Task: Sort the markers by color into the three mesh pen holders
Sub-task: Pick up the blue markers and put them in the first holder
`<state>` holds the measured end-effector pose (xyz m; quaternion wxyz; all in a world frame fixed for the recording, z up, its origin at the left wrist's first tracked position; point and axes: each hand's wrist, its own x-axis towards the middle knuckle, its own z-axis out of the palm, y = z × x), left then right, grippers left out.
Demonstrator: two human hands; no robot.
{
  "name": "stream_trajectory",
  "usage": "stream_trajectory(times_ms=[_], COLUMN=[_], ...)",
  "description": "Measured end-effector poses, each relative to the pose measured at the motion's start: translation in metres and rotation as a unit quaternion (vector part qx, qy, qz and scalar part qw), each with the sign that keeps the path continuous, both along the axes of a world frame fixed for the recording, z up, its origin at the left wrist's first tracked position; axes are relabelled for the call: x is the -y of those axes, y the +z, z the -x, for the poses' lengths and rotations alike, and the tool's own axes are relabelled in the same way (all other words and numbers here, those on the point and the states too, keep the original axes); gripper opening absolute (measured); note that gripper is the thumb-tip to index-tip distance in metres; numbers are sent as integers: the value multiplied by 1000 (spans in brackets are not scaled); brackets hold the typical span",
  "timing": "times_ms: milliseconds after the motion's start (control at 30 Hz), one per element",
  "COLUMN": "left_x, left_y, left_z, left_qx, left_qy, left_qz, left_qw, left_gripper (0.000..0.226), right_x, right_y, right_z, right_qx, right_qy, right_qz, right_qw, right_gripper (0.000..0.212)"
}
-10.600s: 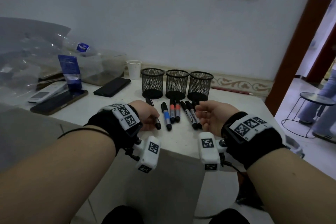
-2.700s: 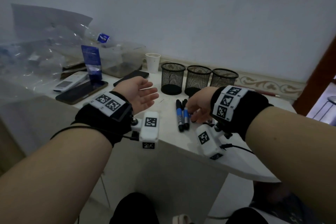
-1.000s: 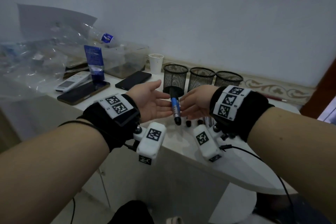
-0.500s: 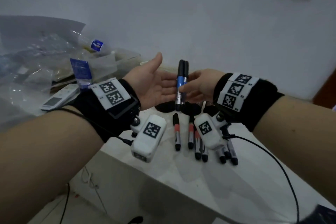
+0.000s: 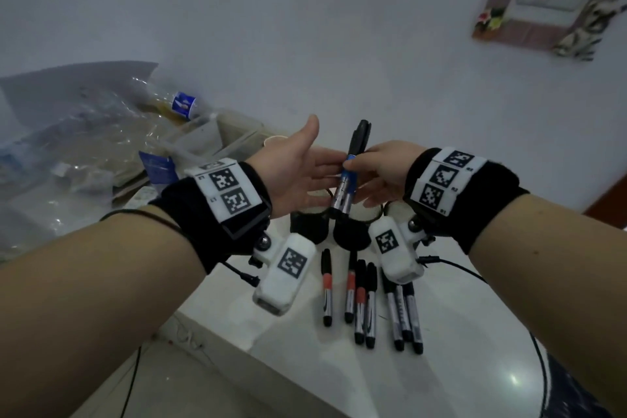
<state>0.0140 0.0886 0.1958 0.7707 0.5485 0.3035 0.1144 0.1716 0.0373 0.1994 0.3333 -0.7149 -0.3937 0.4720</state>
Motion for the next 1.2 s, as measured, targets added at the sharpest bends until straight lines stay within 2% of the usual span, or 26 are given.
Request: stream_trajectory(times_ms=[200, 400, 567, 667, 833, 967, 1067, 1133, 1200], left_x=[5, -24, -68, -89, -103, -103, -105, -103, -101], left_y=[20, 3, -39, -59, -72, -80, -91, -95, -98], left_z=[-22, -6, 18, 28, 26, 15, 10, 6, 0], left_qx=[-24, -21, -86, -99, -121, -145, -155, -171, -198], left_qy=[8, 104, 205, 232, 202, 191, 200, 192, 175], left_qz=[-36, -14, -5, 36, 53, 51, 43, 42, 36], left_qw=[999, 994, 975, 967, 970, 970, 966, 965, 964], left_gripper=[88, 82, 35, 25, 15, 9, 19, 8, 11], right_x=[-1, -15, -38, -45, -46, -43, -45, -47, -47], right_y=[11, 10, -12, -26, -41, -54, -63, -66, -67], right_z=[-21, -29, -21, -19, -13, -8, -5, -4, -5], right_qx=[-4, -6, 9, 17, -17, -55, -76, -96, -105], right_qy=[-64, -66, -107, -158, -236, -256, -274, -279, -278], right_qz=[-13, -11, -22, -25, -47, -70, -78, -85, -87], right_qw=[998, 998, 994, 987, 970, 962, 956, 952, 951], right_gripper=[17, 13, 10, 12, 13, 9, 8, 8, 8])
